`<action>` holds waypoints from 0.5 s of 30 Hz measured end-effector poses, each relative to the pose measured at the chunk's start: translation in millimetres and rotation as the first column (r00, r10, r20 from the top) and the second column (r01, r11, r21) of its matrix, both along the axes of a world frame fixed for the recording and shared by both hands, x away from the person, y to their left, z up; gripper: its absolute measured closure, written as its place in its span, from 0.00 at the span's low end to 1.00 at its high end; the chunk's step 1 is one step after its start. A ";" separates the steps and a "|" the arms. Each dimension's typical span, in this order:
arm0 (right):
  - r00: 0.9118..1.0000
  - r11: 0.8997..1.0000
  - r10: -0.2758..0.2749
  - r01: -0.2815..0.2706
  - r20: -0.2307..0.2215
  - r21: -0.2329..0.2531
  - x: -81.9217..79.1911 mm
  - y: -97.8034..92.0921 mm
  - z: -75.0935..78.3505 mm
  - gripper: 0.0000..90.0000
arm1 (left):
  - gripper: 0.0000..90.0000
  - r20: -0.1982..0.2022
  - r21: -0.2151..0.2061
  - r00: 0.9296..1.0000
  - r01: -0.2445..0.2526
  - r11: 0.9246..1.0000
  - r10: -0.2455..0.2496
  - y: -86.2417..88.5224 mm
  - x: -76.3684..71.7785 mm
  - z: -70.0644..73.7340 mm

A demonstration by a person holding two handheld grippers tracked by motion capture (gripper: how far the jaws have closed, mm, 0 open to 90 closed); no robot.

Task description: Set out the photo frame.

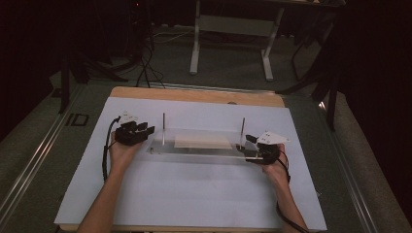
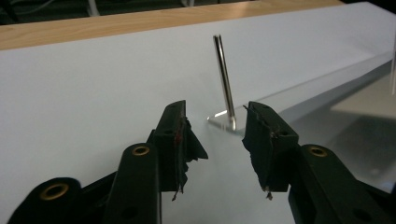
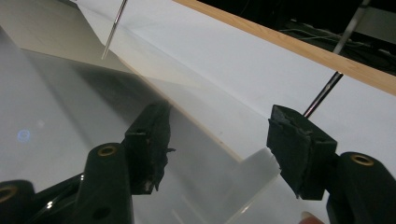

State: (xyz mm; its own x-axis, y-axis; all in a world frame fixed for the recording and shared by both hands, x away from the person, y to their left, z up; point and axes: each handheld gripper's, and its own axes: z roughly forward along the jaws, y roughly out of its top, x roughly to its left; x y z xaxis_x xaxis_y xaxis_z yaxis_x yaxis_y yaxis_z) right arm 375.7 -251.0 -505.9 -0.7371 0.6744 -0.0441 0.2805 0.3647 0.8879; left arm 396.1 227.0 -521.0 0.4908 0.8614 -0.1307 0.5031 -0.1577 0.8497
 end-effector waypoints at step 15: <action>1.000 1.000 -0.004 0.004 -0.023 0.009 4.1 -0.1 4.5 0.42 | 0.50 0.097 0.105 0.987 0.115 0.988 -0.126 -5.6 -26.2 -8.3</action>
